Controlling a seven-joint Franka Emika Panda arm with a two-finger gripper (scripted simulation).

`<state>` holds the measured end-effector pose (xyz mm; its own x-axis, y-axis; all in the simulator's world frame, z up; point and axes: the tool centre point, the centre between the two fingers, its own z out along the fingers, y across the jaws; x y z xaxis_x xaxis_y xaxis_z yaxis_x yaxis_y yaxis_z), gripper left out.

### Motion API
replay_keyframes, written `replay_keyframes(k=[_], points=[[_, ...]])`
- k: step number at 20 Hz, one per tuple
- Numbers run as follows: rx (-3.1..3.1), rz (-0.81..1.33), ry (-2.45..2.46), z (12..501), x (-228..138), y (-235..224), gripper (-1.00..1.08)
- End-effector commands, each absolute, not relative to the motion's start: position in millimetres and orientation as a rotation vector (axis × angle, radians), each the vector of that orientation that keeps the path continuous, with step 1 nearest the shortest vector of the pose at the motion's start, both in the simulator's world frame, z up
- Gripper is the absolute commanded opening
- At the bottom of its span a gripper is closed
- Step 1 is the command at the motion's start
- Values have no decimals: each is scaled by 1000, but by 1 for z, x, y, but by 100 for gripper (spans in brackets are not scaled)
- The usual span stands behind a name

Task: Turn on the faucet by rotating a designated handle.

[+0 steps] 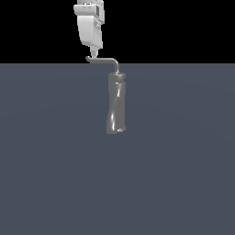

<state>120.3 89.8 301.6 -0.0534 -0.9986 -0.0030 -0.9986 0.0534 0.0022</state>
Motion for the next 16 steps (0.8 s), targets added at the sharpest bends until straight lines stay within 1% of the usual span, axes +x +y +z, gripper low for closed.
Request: replay_keyframes(k=[1, 6, 16], points=[[-2150, 0, 2290, 300, 122, 91, -100], [-2151, 1, 2290, 300, 122, 91, -100], [-2151, 1, 2290, 300, 100, 94, -100]])
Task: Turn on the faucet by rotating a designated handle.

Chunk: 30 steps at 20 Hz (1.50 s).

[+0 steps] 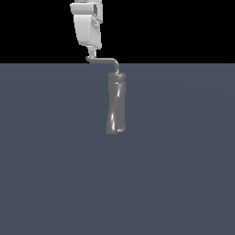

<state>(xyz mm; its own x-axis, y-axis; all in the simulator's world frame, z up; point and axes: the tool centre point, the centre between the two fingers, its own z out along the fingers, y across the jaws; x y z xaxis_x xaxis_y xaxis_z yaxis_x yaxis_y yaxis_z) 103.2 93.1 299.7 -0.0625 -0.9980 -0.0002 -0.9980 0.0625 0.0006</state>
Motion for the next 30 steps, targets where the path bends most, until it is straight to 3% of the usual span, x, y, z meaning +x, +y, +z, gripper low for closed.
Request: replay_keyframes(k=[1, 30], points=[[2151, -1, -2290, 300, 97, 94, -100], [2149, 6, -2295, 300, 35, 86, -100]])
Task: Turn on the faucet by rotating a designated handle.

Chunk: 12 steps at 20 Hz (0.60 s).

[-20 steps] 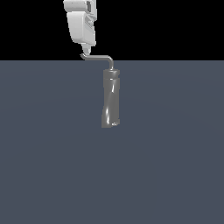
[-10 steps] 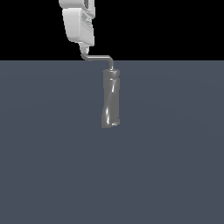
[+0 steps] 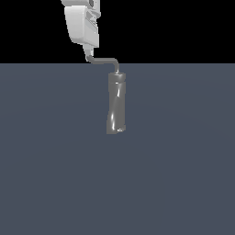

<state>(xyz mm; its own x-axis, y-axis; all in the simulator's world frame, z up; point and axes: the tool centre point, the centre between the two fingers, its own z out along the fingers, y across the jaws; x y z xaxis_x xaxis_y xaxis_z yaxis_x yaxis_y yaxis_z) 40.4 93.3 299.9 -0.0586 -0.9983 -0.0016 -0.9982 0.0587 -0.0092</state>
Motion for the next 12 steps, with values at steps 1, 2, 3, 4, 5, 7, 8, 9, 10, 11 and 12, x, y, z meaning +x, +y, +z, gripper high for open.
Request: replay_keyframes(k=[1, 2, 3, 4, 5, 7, 8, 9, 10, 11, 12], points=[[-2146, -6, 2291, 300, 32, 84, -100], [-2146, -5, 2291, 300, 30, 83, -100], [-2146, -5, 2291, 300, 27, 81, -100], [-2146, -5, 2291, 300, 25, 79, -100], [-2147, -4, 2291, 300, 22, 77, -100], [-2147, -4, 2291, 300, 17, 74, -100], [-2147, -4, 2291, 300, 14, 72, -100], [-2147, -4, 2291, 300, 11, 70, -100], [-2148, -3, 2291, 300, 9, 69, -100], [-2148, -3, 2291, 300, 6, 67, -100], [-2148, -2, 2291, 300, 4, 65, -100]])
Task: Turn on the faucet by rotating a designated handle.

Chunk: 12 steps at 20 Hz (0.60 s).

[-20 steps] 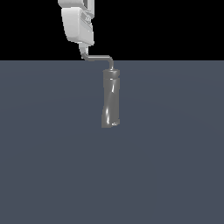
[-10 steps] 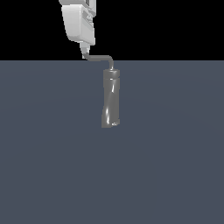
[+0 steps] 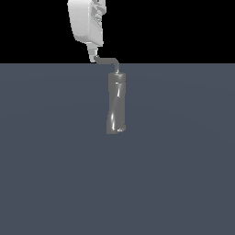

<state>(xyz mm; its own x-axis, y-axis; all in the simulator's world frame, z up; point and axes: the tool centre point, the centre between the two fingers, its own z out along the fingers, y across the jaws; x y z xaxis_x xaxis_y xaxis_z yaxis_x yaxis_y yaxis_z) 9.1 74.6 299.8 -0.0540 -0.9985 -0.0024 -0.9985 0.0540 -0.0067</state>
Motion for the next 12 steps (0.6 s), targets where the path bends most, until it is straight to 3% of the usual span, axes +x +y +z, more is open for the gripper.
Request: replay_keyframes(k=[1, 12], points=[[-2148, -2, 2291, 300, 1, 63, -100], [-2156, -3, 2282, 300, -15, 40, -100]])
